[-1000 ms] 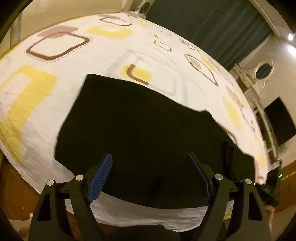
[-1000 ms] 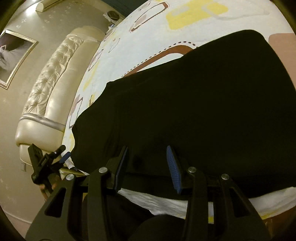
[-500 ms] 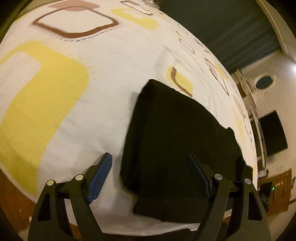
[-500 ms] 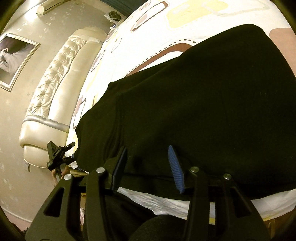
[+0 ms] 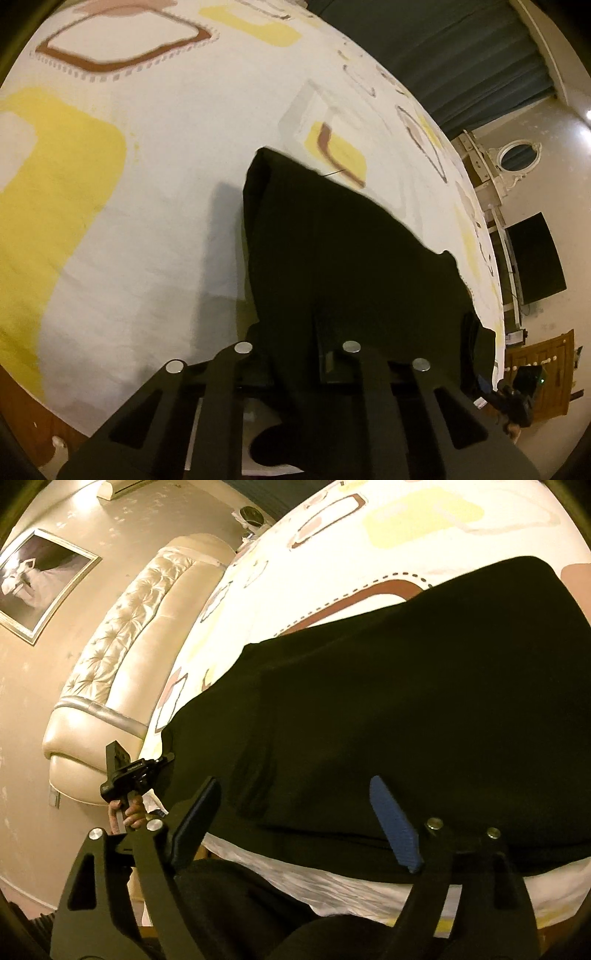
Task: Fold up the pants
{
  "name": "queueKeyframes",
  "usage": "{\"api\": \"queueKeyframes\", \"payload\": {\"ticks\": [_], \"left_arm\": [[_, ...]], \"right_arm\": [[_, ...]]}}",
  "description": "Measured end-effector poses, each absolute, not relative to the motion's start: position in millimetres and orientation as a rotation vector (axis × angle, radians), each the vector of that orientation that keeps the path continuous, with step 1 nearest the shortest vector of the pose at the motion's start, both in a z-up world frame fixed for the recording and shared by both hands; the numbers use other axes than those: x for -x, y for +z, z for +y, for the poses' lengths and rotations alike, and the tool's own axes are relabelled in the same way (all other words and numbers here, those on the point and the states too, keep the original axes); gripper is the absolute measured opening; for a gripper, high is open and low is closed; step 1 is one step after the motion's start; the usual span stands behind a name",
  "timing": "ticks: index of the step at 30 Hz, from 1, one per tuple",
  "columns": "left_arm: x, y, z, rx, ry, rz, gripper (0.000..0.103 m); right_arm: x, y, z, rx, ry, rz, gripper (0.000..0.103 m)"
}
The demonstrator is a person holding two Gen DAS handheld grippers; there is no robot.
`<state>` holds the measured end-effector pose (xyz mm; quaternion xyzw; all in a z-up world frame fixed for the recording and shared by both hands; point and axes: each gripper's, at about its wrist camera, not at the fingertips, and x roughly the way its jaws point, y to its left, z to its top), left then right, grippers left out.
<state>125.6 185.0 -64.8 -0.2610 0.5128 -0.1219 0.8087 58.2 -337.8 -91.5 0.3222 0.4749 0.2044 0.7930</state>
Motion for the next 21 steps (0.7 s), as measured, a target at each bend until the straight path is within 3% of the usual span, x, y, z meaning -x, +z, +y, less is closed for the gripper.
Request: {"api": "queueKeyframes", "payload": {"ticks": [11, 21], "left_arm": [[-118, 28, 136, 0.463, -0.324, 0.978, 0.013], [-112, 108, 30, 0.285, -0.43, 0.915, 0.012]], "right_arm": [[-49, -75, -360, -0.772, 0.389, 0.976, 0.084], [-43, -55, -378, -0.797, 0.344, 0.925, 0.084]]}}
